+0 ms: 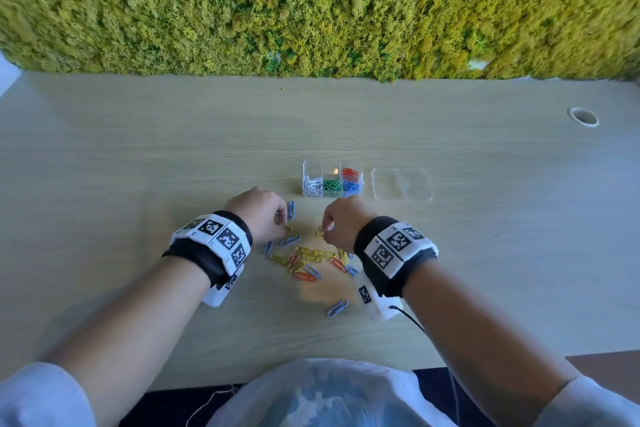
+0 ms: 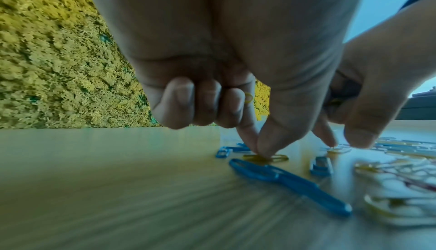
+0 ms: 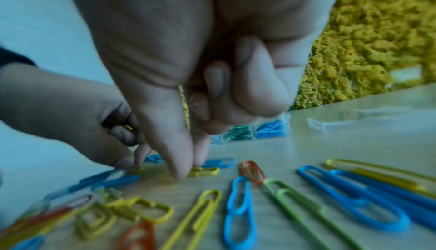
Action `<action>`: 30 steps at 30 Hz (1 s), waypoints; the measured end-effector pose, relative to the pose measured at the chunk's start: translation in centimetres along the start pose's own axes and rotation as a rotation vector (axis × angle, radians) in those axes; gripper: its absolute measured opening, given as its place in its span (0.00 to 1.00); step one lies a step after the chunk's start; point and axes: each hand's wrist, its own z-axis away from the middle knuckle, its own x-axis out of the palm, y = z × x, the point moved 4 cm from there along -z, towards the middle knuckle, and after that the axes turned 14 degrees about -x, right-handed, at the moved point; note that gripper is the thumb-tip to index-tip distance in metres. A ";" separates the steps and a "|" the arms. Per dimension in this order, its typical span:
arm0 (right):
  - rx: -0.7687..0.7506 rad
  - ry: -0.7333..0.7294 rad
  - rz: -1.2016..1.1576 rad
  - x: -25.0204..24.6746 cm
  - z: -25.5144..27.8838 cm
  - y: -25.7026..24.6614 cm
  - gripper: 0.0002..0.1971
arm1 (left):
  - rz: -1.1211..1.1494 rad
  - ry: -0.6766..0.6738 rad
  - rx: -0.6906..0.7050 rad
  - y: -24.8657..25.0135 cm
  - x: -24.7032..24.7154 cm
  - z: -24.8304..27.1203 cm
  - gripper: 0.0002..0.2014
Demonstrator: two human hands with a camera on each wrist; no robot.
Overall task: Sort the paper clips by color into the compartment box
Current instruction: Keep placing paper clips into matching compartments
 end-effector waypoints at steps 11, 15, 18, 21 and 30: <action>0.036 -0.068 0.001 1.0 -0.7 -0.1 0.14 | -0.084 -0.067 0.042 0.4 0.5 0.1 0.04; 0.064 -0.080 -0.186 1.0 -0.2 0.5 0.13 | -0.092 -0.103 0.033 0.8 0.7 0.1 0.04; 0.088 0.032 -0.542 0.8 0.4 0.9 0.09 | -0.085 -0.104 0.054 1.2 0.9 0.1 0.07; 0.098 0.158 -1.030 0.5 0.8 1.1 0.09 | 0.035 -0.145 0.039 1.4 1.2 0.2 0.12; 0.247 0.294 -1.830 0.9 0.9 2.3 0.12 | 0.889 -0.373 -0.120 3.0 0.0 -0.7 0.12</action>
